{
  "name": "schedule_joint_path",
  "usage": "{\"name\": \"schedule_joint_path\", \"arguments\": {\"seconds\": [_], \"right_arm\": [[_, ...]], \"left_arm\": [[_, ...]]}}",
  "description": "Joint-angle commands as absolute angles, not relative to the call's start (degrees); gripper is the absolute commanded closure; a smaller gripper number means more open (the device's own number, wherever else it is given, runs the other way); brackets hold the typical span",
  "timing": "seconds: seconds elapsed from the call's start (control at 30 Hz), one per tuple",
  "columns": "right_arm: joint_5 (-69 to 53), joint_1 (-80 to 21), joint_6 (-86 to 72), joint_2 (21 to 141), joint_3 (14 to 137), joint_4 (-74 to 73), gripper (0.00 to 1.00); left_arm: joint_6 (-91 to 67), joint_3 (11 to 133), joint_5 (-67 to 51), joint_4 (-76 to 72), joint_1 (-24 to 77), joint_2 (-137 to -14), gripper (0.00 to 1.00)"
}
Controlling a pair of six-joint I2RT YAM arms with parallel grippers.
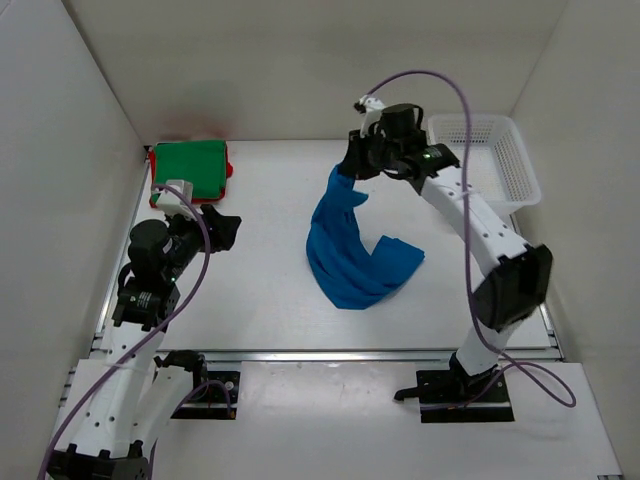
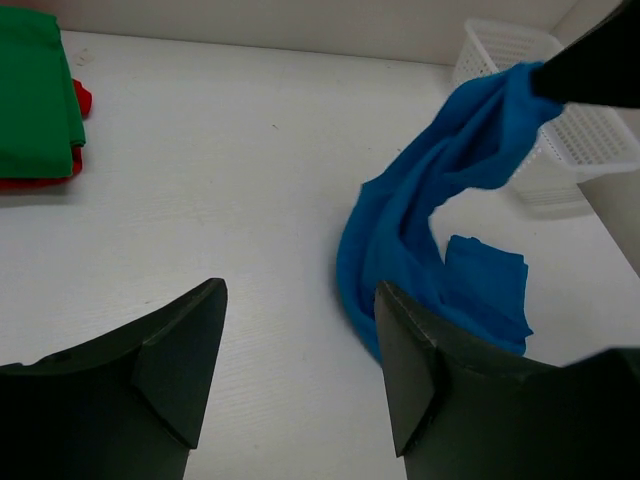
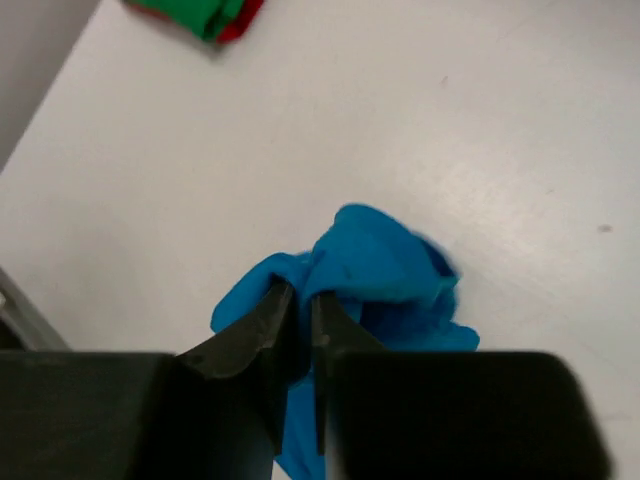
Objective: Fold and stack the t-shirts
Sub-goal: Move the tshirt to the center of the board, then flatten out the tshirt
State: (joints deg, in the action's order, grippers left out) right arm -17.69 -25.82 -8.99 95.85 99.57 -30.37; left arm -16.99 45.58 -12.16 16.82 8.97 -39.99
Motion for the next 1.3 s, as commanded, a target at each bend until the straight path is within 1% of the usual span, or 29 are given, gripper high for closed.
{"name": "schedule_joint_path", "arguments": {"seconds": [0.0, 0.03, 0.07, 0.1, 0.17, 0.2, 0.3, 0.33, 0.4, 0.5, 0.6, 0.73, 0.83, 0.97, 1.03, 1.1, 1.23, 1.27], "right_arm": [[-28.1, -27.0, -10.3, 101.8, 105.7, -35.9, 0.88], [-26.9, -27.2, -10.7, 103.0, 105.8, -37.0, 0.78], [-23.9, -27.5, -10.5, 102.6, 103.8, -36.6, 0.71], [-22.3, -27.7, -11.1, 101.4, 102.4, -35.7, 0.69], [-18.6, -27.3, -10.6, 98.0, 94.9, -32.8, 0.65], [-17.7, -26.2, -11.2, 95.9, 90.8, -30.2, 0.64], [-17.1, -22.7, -12.2, 91.5, 84.2, -27.1, 0.64], [-17.5, -21.4, -12.6, 90.1, 79.8, -26.5, 0.64], [-17.5, -19.8, -12.3, 88.5, 75.5, -25.8, 0.64], [-16.4, -18.4, -12.4, 87.4, 69.9, -24.3, 0.63], [-17.4, -17.6, -13.4, 87.3, 66.3, -21.8, 0.62], [-18.0, -17.3, -14.6, 87.2, 63.6, -20.6, 0.62], [-18.7, -16.5, -15.0, 86.4, 60.9, -18.9, 0.62], [-18.9, -14.3, -15.5, 84.0, 57.0, -18.7, 0.63], [-18.7, -13.8, -15.4, 82.9, 55.4, -17.8, 0.62], [-16.2, -14.1, -15.8, 81.6, 53.9, -17.7, 0.62], [-9.7, -12.8, -17.8, 77.5, 49.1, -14.5, 0.62], [-9.7, -11.9, -18.1, 76.4, 48.0, -14.1, 0.62]], "left_arm": [[-16.7, 47.2, -11.7, 17.8, 8.9, -40.4, 0.27], [-16.2, 46.9, -11.4, 18.0, 9.2, -40.7, 0.26], [-15.8, 46.3, -11.6, 18.5, 9.5, -41.7, 0.27], [-15.0, 46.2, -12.3, 18.2, 10.2, -42.0, 0.27], [-13.9, 45.1, -16.2, 16.1, 11.9, -44.7, 0.25], [-14.7, 44.0, -16.4, 13.9, 14.0, -46.9, 0.25], [-17.0, 44.0, -18.4, 8.6, 17.7, -51.8, 0.25], [-18.2, 45.3, -19.2, 6.0, 18.6, -56.1, 0.25], [-20.3, 46.9, -19.0, 3.6, 20.6, -59.2, 0.26], [-21.0, 52.7, -17.5, 4.0, 24.5, -68.2, 0.25], [-23.5, 56.2, -17.8, 3.6, 27.6, -77.0, 0.27], [-27.1, 57.7, -17.9, -2.0, 31.0, -83.4, 0.29], [-24.8, 63.5, -13.8, -0.9, 35.3, -90.9, 0.29], [-22.0, 67.8, -10.1, 1.9, 37.1, -97.3, 0.31], [-21.6, 68.7, -8.4, 2.6, 37.2, -100.4, 0.30], [-21.1, 69.9, -7.5, 3.3, 37.4, -102.5, 0.30], [-20.0, 71.2, -5.3, 5.6, 38.1, -106.3, 0.32], [-20.1, 71.5, -4.7, 6.1, 38.1, -106.7, 0.33]]}}
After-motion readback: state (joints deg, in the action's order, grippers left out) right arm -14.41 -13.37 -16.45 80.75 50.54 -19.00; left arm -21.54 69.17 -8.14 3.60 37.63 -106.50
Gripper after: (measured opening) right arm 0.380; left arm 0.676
